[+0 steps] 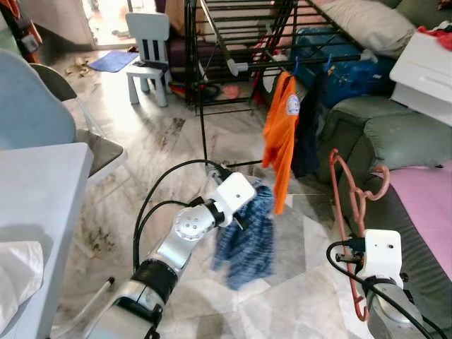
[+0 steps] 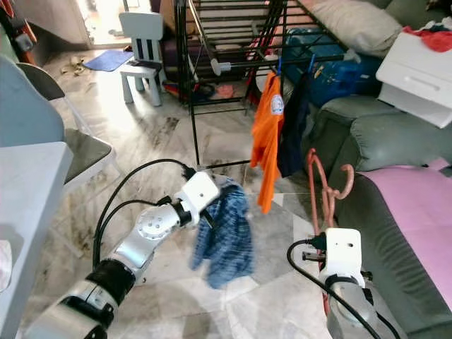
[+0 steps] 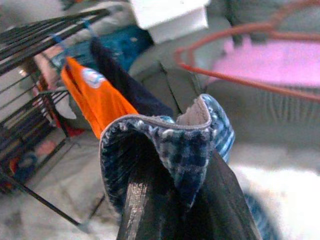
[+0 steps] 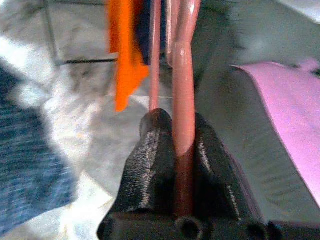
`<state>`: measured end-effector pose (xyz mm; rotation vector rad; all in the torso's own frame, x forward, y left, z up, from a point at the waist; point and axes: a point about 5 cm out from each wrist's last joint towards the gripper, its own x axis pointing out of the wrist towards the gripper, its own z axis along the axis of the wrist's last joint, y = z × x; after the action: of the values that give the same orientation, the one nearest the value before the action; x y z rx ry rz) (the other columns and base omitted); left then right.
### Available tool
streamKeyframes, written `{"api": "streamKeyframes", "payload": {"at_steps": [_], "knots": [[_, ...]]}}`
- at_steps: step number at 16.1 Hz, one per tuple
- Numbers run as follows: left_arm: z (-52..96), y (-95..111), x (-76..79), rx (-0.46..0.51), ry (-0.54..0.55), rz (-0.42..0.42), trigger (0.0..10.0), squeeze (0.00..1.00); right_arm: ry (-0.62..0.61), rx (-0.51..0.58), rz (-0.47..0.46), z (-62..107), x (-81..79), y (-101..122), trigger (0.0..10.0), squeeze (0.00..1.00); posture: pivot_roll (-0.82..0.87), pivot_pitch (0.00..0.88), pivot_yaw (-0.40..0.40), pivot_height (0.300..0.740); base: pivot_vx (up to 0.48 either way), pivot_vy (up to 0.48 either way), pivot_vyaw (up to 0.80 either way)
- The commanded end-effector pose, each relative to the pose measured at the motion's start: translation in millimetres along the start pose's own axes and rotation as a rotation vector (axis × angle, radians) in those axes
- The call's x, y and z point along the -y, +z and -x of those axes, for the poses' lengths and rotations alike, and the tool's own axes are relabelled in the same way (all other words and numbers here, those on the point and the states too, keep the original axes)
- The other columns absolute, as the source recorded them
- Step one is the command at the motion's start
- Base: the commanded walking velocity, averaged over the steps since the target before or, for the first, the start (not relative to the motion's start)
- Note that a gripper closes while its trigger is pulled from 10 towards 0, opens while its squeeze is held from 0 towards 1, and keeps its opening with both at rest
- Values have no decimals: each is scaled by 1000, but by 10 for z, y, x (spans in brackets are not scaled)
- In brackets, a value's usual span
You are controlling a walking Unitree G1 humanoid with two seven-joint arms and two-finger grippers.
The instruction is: Hang hanger
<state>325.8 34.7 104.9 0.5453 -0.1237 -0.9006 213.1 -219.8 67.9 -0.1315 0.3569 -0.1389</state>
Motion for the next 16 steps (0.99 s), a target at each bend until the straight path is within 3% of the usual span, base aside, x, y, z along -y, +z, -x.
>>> {"api": "streamKeyframes", "payload": {"at_steps": [1,2,4,8,10,11,12,14,16], "knots": [[0,-27,21,-36,-86,-249,10000,0,126,6,63,121,-37,27,10000,0,-60,0,-10,740,0,0,0],[19,-79,8,-70,-124,-335,10000,0,201,-6,119,240,4,0,10000,0,-67,0,-6,740,0,0,0],[48,-153,1,-119,-170,-461,10000,0,238,-28,166,367,176,-12,10000,0,-75,0,0,740,0,0,0],[49,-232,-116,-189,-112,-598,10000,0,375,-46,230,621,443,129,10000,0,-84,0,5,740,0,0,0],[56,-257,-166,-216,-103,-664,10000,0,448,-51,231,727,485,201,10000,0,-86,0,5,740,0,0,0],[66,-293,-220,-260,-86,-656,10000,0,497,-72,241,814,551,241,10000,0,-87,0,5,740,0,0,0],[67,-297,-228,-263,-84,-660,10000,0,510,-78,243,837,570,253,10000,0,-87,0,5,740,0,0,0],[67,-299,-202,-252,-114,-644,10000,0,528,-112,282,938,774,328,10000,0,-93,0,4,740,0,0,0],[63,-291,-194,-235,-107,-663,10000,0,558,-118,267,1002,830,399,10000,0,-95,0,3,740,0,0,0]]}}
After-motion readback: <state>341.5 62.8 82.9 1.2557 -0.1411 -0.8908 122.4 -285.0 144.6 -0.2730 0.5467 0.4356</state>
